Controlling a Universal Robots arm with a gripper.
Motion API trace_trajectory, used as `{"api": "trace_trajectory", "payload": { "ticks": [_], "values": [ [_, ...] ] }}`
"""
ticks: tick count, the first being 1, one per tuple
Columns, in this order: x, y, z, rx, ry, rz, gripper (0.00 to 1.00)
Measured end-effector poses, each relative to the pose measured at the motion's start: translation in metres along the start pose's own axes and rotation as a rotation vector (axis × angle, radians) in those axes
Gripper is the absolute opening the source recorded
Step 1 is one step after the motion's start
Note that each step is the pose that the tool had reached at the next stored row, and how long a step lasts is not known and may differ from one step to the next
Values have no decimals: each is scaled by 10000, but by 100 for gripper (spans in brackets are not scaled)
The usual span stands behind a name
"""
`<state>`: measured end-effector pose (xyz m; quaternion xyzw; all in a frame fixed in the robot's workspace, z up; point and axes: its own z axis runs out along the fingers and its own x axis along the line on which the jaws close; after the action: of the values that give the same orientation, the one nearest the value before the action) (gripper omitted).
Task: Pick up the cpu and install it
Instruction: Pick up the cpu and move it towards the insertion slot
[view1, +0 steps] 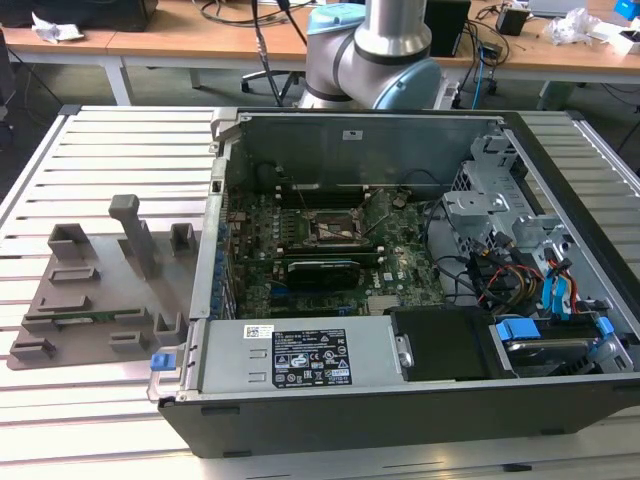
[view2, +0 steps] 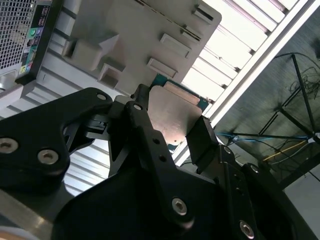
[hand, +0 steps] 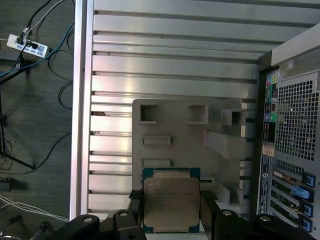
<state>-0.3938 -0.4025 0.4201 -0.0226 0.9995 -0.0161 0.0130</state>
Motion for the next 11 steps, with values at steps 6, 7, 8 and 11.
{"api": "trace_trajectory", "payload": {
  "ticks": [6, 7, 8, 11],
  "values": [
    [-169, -7, 5, 0, -1, 0, 55],
    [-189, -8, 6, -1, -1, 1, 55],
    [-225, -10, 6, 1, 1, 0, 55],
    [-324, -14, 9, 2, -1, -1, 55]
  ]
}}
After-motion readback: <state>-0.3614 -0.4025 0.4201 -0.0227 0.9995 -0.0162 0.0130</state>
